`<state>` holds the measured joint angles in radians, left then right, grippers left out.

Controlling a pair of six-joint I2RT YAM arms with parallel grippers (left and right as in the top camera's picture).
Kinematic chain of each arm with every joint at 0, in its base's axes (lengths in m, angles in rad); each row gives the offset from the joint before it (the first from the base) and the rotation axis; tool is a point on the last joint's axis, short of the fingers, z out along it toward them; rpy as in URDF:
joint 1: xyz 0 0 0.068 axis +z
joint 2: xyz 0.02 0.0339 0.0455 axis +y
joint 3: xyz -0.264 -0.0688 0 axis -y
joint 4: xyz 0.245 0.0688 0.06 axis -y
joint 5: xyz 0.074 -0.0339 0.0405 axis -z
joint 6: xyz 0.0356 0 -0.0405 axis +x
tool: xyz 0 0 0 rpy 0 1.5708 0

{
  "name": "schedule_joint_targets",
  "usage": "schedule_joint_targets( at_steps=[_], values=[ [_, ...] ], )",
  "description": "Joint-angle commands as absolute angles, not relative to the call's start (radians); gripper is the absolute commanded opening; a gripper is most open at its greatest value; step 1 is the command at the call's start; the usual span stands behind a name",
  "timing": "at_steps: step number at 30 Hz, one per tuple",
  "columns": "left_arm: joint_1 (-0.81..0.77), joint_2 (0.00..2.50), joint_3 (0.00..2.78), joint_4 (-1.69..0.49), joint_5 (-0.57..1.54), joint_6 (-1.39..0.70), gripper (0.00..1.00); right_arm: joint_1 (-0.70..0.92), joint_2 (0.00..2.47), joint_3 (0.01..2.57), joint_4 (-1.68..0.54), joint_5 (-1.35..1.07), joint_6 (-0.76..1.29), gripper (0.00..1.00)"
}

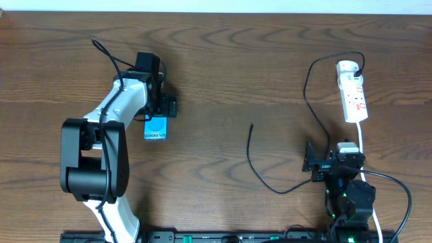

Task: Plug charger to phone and switch on socket
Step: 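Lower the left gripper onto the phone's top edge, then close the left gripper on the phone's top edge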

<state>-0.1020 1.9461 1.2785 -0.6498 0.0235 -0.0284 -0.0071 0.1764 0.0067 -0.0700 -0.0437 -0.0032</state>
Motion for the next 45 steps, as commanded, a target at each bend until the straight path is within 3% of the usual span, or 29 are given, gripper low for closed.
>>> schedule_joint_targets(
  at_steps=[1, 45],
  values=[
    [-0.101, 1.961, 1.262, -0.645, 0.012, -0.026, 0.98, 0.008, 0.175, 0.006, -0.074, -0.035, 0.011, 0.99],
    [-0.101, 2.020, 1.262, -0.668, 0.079, -0.026, 0.98, 0.008, 0.175, 0.006, -0.074, -0.035, 0.011, 0.99]
  ],
)
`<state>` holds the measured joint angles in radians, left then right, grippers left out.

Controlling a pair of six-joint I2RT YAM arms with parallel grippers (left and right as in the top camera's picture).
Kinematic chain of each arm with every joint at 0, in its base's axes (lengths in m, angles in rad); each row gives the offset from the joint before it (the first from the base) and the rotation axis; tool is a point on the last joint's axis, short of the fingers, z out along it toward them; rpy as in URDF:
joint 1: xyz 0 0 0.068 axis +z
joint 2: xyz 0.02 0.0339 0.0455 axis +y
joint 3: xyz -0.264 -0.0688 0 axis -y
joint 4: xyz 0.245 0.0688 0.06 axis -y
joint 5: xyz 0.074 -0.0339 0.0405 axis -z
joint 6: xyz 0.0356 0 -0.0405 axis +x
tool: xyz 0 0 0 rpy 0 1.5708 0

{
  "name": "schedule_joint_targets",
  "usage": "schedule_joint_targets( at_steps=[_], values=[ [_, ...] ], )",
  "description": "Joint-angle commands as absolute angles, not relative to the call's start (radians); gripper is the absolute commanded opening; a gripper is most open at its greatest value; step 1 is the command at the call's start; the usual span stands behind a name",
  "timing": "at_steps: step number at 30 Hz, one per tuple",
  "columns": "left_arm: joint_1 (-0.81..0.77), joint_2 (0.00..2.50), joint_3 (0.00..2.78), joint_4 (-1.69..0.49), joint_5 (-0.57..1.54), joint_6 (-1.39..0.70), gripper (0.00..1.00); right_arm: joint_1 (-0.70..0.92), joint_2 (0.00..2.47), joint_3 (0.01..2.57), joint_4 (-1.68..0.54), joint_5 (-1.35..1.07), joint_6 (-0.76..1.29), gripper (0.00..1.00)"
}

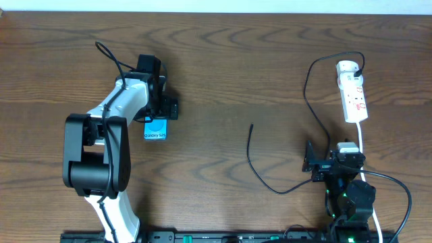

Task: Plug charger to phone and switch on socket
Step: 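Close the left gripper on the phone's top edge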

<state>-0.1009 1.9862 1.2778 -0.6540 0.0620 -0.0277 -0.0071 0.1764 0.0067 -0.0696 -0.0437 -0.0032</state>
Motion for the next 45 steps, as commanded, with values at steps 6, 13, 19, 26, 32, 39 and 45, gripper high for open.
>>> schedule_joint_targets(
  at_steps=[6, 13, 19, 26, 32, 39, 45],
  values=[
    [-0.101, 2.020, 1.262, -0.668, 0.079, -0.026, 0.98, 0.008, 0.175, 0.006, -0.074, -0.035, 0.011, 0.99],
    [-0.101, 2.020, 1.262, -0.669, 0.079, -0.026, 1.00, 0.008, 0.175, 0.006, -0.074, -0.035, 0.011, 0.99],
    [-0.101, 2.020, 1.262, -0.674, 0.079, -0.026, 0.99, 0.008, 0.175, 0.006, -0.074, -0.035, 0.011, 0.99],
    [-0.101, 2.020, 1.262, -0.691, 0.079, -0.026, 0.99, 0.008, 0.175, 0.006, -0.074, -0.035, 0.011, 0.99],
    [-0.101, 2.020, 1.262, -0.701, 0.079, -0.026, 0.99, 0.008, 0.175, 0.006, -0.074, -0.035, 0.011, 0.99],
    [-0.101, 2.020, 1.262, -0.701, 0.079, -0.026, 0.89, 0.008, 0.175, 0.006, -0.074, -0.035, 0.011, 0.99],
    [-0.101, 2.020, 1.262, -0.701, 0.079, -0.026, 0.70, 0.008, 0.175, 0.006, -0.075, -0.035, 0.011, 0.99]
  ],
)
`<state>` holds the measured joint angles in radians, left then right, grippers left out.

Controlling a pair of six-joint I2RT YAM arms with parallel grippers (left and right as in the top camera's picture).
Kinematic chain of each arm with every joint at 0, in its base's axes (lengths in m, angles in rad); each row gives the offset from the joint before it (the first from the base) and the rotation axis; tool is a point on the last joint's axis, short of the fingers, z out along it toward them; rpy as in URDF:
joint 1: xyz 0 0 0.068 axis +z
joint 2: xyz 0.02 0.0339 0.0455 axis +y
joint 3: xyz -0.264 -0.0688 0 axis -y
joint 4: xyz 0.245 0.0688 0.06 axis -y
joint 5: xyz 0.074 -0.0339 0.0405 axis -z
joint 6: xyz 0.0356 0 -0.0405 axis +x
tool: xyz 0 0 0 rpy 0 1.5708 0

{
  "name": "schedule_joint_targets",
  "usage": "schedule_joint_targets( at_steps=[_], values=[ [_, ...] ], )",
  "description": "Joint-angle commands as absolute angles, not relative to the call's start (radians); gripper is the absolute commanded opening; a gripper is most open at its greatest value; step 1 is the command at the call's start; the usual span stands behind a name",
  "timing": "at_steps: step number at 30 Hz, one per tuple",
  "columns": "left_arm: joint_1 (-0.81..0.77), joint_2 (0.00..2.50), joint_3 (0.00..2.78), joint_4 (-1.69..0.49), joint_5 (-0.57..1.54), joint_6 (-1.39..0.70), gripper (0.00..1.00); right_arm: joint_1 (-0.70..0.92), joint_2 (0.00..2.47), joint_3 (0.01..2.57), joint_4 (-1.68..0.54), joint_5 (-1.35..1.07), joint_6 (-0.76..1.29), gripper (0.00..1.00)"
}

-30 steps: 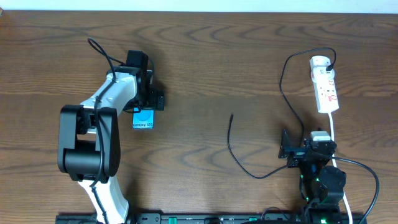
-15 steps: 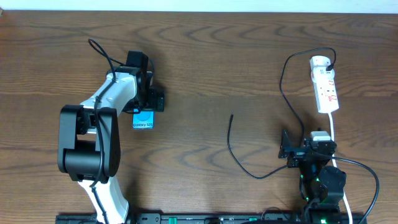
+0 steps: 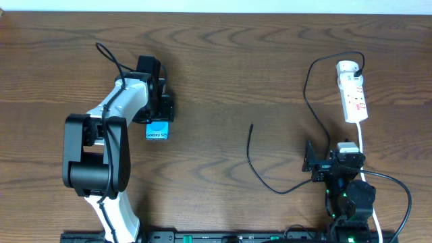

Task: Plug charger to phone and switch on socket
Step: 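Close the left gripper on the phone's top edge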

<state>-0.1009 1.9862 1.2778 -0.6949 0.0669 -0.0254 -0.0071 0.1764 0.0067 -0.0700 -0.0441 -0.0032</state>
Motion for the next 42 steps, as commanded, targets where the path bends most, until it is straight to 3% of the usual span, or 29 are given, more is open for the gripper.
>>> schedule_joint_targets(
  at_steps=[1, 24, 29, 36, 42],
  values=[
    [-0.101, 2.020, 1.262, -0.701, 0.079, -0.026, 0.70, 0.008, 0.175, 0.006, -0.074, -0.035, 0.011, 0.99],
    [-0.101, 2.020, 1.262, -0.701, 0.079, -0.026, 0.64, 0.008, 0.175, 0.006, -0.074, -0.035, 0.011, 0.99],
    [-0.101, 2.020, 1.262, -0.698, 0.078, -0.026, 0.49, 0.008, 0.175, 0.006, -0.074, -0.035, 0.011, 0.99],
    [-0.101, 2.020, 1.262, -0.698, 0.078, -0.026, 0.40, 0.008, 0.175, 0.006, -0.074, -0.035, 0.011, 0.99],
    [-0.101, 2.020, 1.262, -0.699, 0.079, -0.026, 0.21, 0.008, 0.175, 0.006, -0.074, -0.035, 0.011, 0.99]
  ],
)
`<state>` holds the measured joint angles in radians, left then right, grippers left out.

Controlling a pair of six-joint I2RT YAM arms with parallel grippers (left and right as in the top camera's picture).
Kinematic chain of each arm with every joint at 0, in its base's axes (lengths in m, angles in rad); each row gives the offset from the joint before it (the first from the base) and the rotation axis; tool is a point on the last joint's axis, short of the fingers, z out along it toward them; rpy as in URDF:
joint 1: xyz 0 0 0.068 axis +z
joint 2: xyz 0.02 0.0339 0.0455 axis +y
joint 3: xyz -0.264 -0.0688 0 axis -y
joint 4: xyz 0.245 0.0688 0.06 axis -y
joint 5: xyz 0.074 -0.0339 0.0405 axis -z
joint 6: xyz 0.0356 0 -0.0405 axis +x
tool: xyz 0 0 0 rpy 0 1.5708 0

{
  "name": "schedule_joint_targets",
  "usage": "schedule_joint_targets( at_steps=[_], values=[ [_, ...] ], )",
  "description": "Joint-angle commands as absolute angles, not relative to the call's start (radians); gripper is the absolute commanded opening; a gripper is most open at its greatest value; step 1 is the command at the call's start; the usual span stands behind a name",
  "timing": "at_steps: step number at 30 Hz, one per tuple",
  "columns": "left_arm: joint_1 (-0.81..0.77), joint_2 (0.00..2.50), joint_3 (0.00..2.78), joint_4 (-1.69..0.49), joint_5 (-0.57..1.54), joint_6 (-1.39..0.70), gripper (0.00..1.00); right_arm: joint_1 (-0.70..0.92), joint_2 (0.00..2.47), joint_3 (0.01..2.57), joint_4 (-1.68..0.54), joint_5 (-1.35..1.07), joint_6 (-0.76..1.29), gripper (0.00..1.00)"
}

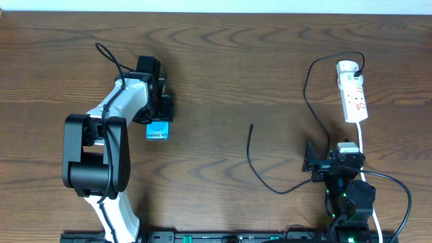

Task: Plug charger to phone and switch on socket
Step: 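Close the left gripper on the phone's top edge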

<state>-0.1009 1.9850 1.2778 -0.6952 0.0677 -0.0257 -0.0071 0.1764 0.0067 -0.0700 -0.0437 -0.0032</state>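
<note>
The phone (156, 131), its screen blue with a "Galaxy" label, lies flat on the table left of centre. My left gripper (156, 112) reaches down over the phone's far end, its fingers drawn in against the phone's two sides. The black charger cable (251, 158) runs from the white power strip (353, 91) at the right in a long loop. Its loose plug end (252, 125) lies on the bare wood mid-table, far from the phone. My right gripper (310, 162) rests near the front right, open and empty, beside the cable loop.
The table (223, 61) is dark wood. The power strip's white lead (362, 145) runs down past the right arm's base. A black cable trails from the left arm toward the far left.
At first my left gripper stood spread wide over the phone's far end. The arm then shifted slightly with the fingers still wide. By 1.4 s ago the fingers had closed in on the phone's sides. The cable, power strip and right arm stayed put throughout.
</note>
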Motion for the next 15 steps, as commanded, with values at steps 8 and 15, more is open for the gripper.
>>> schedule_joint_targets(
  at_steps=[8, 15],
  values=[
    [-0.101, 2.020, 1.262, -0.699, 0.079, -0.026, 0.07, 0.008, 0.175, 0.006, -0.074, -0.035, 0.011, 0.99],
    [-0.101, 2.017, 1.262, -0.721, 0.079, -0.026, 0.08, 0.008, 0.175, 0.006, -0.074, -0.035, 0.011, 0.99]
  ],
)
